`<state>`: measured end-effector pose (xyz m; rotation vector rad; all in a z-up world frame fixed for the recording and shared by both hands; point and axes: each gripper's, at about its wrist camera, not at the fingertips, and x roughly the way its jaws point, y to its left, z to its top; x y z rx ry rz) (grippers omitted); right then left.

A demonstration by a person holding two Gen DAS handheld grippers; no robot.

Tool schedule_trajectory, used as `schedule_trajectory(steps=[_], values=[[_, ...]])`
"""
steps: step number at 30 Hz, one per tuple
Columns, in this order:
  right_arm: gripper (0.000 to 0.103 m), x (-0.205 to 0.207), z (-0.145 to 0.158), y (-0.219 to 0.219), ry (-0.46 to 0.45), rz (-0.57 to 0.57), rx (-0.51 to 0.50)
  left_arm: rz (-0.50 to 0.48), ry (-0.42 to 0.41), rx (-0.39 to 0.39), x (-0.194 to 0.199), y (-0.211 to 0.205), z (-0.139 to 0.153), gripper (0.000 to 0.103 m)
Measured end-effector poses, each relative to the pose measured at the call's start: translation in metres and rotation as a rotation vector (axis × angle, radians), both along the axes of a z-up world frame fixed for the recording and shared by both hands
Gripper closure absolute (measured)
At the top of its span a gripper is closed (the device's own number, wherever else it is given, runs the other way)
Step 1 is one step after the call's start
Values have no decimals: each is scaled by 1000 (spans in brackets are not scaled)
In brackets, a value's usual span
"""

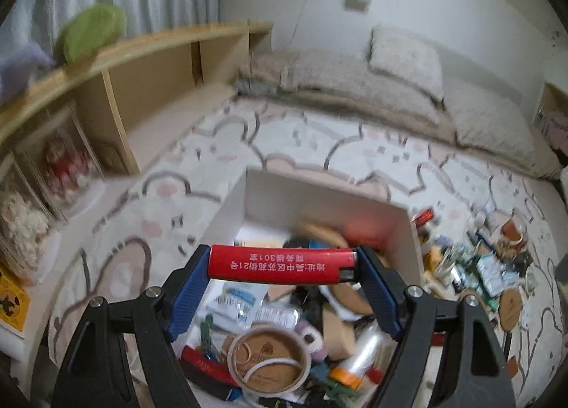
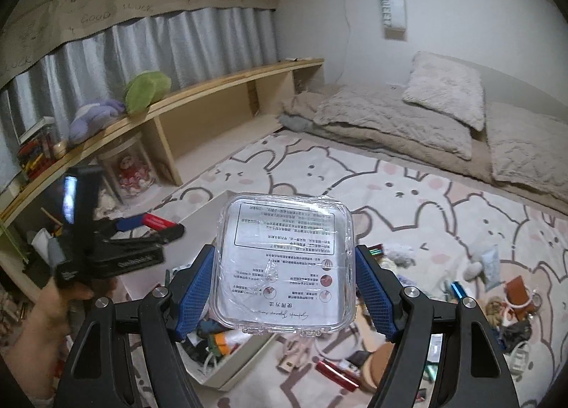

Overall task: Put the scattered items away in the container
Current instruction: 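Carry both items over the white shoe box and open the left gripper to drop the lighter, then lower the clear plastic case into the box and open the right gripper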

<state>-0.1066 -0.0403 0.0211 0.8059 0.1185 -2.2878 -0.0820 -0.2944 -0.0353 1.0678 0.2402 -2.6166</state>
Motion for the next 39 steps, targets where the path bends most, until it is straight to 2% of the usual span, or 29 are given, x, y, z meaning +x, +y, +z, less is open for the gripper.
schedule_trajectory(steps=[5, 7, 11, 14, 18, 22, 24, 30, 37, 39], values=[[26, -5, -11, -19, -21, 39, 18, 15, -115, 106, -20, -25, -36, 22], [26, -8, -16, -26, -30, 47, 29, -3, -155, 117, -27, -28, -44, 22], [26, -13, -26, -34, -54, 69, 28, -19, -273, 10, -39, -25, -60, 22], [26, -16, -33, -37, -71, 77, 22, -47, -349, -37, -46, -21, -72, 22], [26, -20, -43, -39, -98, 80, 26, -72, -399, -97, -57, -16, -86, 22], [26, -23, -46, -41, -105, 72, 39, -83, -400, -86, -64, -15, -94, 21], [26, -24, -45, -43, -106, 67, 41, -61, -404, -57, -66, -17, -97, 0], [26, -30, -45, -51, -118, 55, 29, -75, -337, -12, -54, -18, -88, 0], [26, -35, -54, -72, -145, 54, 37, -112, -215, 3, -33, -11, -72, 0], [26, -37, -57, -78, -154, 55, 45, -122, -203, 2, -27, -10, -71, 0]])
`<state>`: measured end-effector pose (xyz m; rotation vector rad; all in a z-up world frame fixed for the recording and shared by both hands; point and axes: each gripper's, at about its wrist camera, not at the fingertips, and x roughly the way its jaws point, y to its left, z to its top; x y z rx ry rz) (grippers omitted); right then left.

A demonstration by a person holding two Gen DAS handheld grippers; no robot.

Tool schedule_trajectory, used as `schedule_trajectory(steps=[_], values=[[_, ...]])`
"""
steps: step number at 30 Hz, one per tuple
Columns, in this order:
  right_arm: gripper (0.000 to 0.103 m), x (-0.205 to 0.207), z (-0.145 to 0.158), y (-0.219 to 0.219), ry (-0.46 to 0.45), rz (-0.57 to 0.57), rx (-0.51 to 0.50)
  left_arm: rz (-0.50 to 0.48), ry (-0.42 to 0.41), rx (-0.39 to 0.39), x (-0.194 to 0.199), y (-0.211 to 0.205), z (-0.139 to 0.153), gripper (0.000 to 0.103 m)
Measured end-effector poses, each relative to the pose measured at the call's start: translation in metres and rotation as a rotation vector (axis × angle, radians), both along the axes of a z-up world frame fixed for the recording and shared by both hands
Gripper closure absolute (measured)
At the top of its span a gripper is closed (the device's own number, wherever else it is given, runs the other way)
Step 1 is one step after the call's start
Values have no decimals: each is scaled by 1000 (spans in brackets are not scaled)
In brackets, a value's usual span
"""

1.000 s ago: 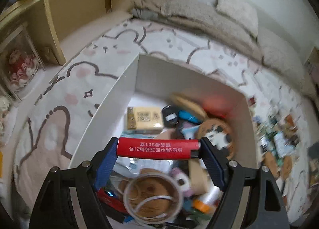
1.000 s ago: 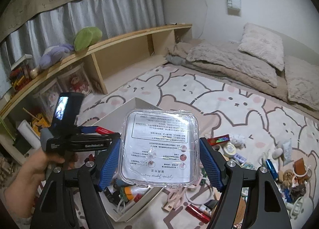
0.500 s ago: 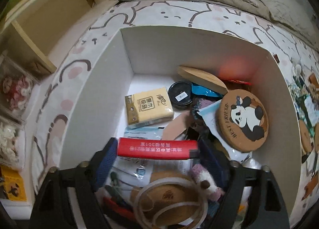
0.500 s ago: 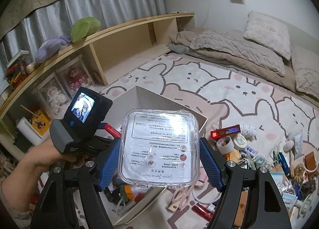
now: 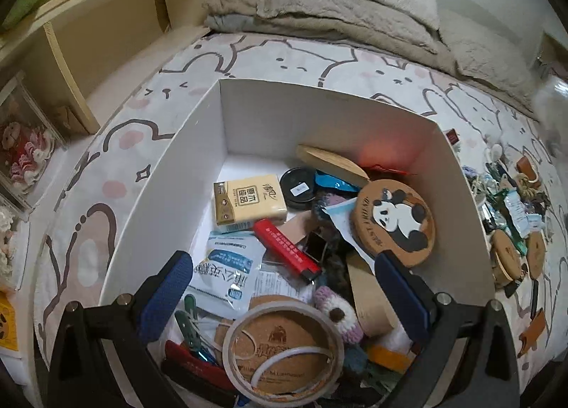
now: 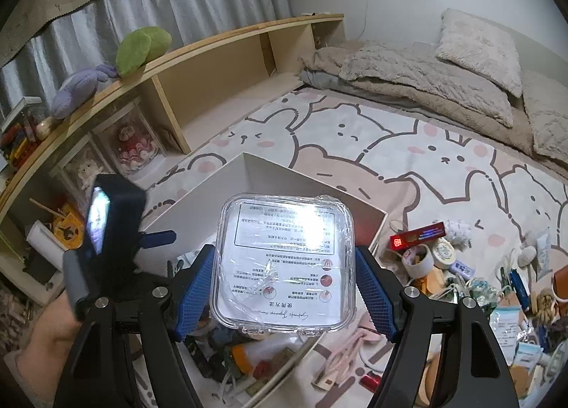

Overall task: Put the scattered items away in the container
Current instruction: 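Lower the clear plastic case into the box and open the right gripper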

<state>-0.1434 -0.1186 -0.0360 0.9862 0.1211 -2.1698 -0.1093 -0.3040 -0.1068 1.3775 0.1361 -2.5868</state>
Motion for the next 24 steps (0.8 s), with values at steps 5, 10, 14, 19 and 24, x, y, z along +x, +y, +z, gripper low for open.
schedule_trajectory(steps=[5, 10, 14, 19, 24], values=[[26, -7, -8, -21, -31, 2, 14, -15, 34, 33, 17, -7, 6, 0], [26, -19, -20, -47, -82, -10, 21, -15, 100, -22, 35, -16, 27, 0], [26, -28, -30, -75, -93, -14, 67, -38, 149, -29, 49, -23, 37, 0], [26, -36, -44, -112, -108, -5, 127, -31, 195, -1, 65, -39, 43, 0], [26, -50, -62, -140, -174, -18, 148, -3, 244, 58, 78, -58, 49, 0]])
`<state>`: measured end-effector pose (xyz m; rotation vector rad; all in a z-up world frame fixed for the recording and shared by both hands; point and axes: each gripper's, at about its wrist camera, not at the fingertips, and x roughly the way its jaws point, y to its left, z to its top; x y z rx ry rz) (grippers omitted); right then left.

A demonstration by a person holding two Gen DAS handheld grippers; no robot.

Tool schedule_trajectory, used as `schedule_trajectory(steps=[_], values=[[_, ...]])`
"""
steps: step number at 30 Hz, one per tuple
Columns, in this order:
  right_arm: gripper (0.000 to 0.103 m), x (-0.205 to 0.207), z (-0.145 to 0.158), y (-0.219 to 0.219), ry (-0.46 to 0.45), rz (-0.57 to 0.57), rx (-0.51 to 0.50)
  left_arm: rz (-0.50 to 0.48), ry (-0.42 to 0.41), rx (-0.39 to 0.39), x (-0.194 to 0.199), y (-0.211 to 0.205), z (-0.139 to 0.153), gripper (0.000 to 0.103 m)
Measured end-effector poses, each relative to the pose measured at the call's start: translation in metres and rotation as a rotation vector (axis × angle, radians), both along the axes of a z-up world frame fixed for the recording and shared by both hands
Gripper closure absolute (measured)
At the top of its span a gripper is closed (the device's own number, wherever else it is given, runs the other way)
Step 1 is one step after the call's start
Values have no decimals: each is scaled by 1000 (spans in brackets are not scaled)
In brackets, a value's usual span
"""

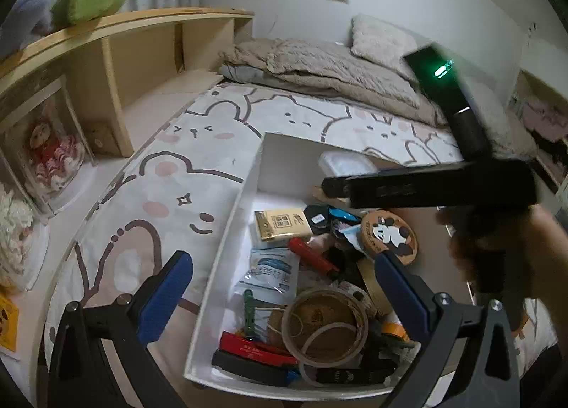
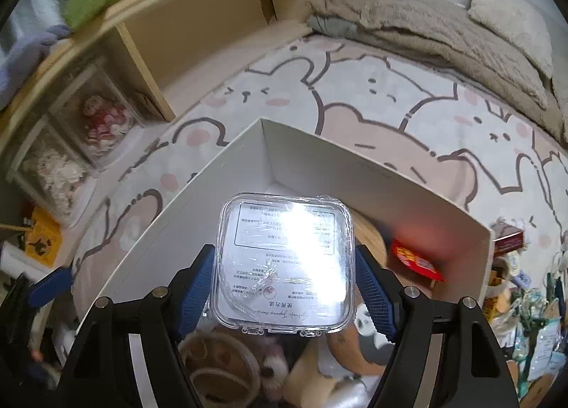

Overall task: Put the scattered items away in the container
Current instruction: 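Lower the clear plastic case into the box and open the right gripper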

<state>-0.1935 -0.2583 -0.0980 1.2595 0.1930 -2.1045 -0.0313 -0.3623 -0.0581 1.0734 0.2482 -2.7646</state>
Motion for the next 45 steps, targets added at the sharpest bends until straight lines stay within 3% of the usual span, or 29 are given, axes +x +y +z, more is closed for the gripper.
schedule_trajectory(steps=[8, 15, 21, 32, 45], values=[[26, -21, -44, -27, -97, 8, 143, 18, 46, 90, 11, -19, 1, 0], [26, -17, -66, -35, -166, 96, 161, 1, 43, 127, 10, -21, -3, 0], [26, -3, -54, -42, -139, 162, 138, -1, 48, 128, 11, -19, -2, 0], [26, -5, -37, -25, -138, 126, 109, 1, 36, 106, 12, -10, 1, 0], [26, 26, 18, 26, 10, 128, -18, 9, 15, 62, 8, 14, 17, 0]])
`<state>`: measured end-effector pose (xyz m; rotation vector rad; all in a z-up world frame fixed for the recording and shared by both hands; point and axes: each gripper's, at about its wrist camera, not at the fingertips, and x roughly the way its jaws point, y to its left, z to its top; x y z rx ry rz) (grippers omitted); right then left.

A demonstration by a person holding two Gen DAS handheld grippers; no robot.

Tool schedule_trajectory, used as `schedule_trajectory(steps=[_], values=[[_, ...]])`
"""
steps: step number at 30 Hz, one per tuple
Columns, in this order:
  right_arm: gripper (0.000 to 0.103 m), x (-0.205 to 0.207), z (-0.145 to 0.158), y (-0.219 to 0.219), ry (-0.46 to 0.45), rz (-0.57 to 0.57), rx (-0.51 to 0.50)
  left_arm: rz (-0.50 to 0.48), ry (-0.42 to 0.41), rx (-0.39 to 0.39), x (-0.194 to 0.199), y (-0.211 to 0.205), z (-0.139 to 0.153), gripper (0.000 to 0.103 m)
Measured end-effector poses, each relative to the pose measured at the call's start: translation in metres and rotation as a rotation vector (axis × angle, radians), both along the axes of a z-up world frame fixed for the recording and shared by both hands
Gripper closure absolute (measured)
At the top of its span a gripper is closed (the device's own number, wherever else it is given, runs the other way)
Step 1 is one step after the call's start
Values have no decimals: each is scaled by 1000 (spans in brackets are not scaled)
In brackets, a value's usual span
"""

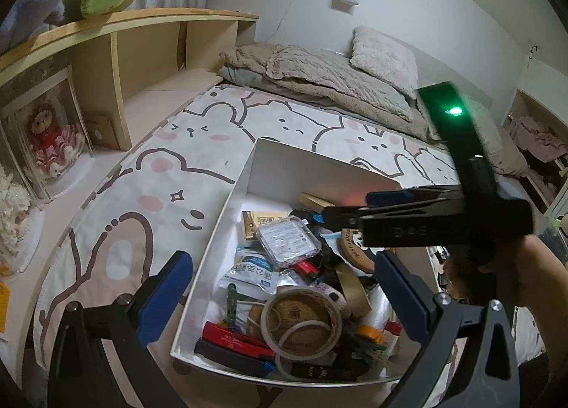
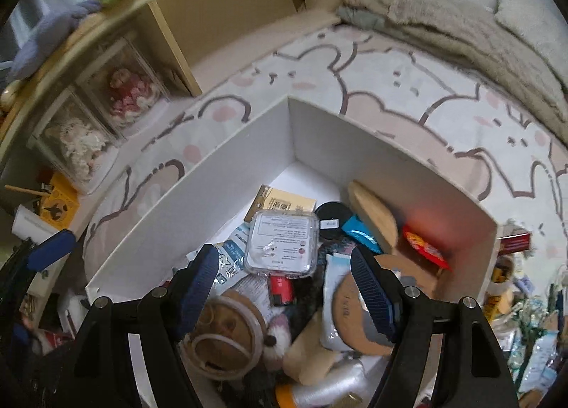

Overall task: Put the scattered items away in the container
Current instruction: 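Lower the clear plastic case into the box and open the right gripper, then withdraw both open grippers from the box back toward the pile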

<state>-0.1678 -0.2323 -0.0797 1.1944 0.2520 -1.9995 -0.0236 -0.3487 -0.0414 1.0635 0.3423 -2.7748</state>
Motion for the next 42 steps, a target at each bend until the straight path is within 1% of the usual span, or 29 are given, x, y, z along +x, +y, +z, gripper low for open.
schedule_trajectory(steps=[3, 7, 10, 15, 19, 20, 21, 26, 34, 42], values=[[26, 5, 13, 12, 11, 0, -37, 3, 2, -5, 0, 6, 7, 0], [26, 15, 28, 27, 61, 5, -44, 8, 7, -22, 2, 16, 16, 0], [26, 22, 39, 40, 94, 9, -53, 16, 4, -19, 4, 20, 20, 0], [26, 32, 52, 60, 106, 14, -86, 38, -3, -30, 11, 25, 25, 0], [25, 42, 60, 76, 130, 23, -86, 49, -6, -31, 16, 32, 30, 0], [15, 44, 60, 80, 137, 24, -83, 48, -5, -33, 17, 35, 31, 0], [0, 46, 62, 84, 147, 23, -82, 46, -3, -33, 17, 38, 33, 0], [0, 53, 71, 109, 202, -1, -98, 40, 10, -34, 17, 55, 42, 0], [0, 59, 80, 142, 228, -8, -108, 51, 23, -65, 20, 79, 53, 0], [0, 66, 87, 176, 239, -31, -126, 35, 31, -94, 22, 105, 62, 0]])
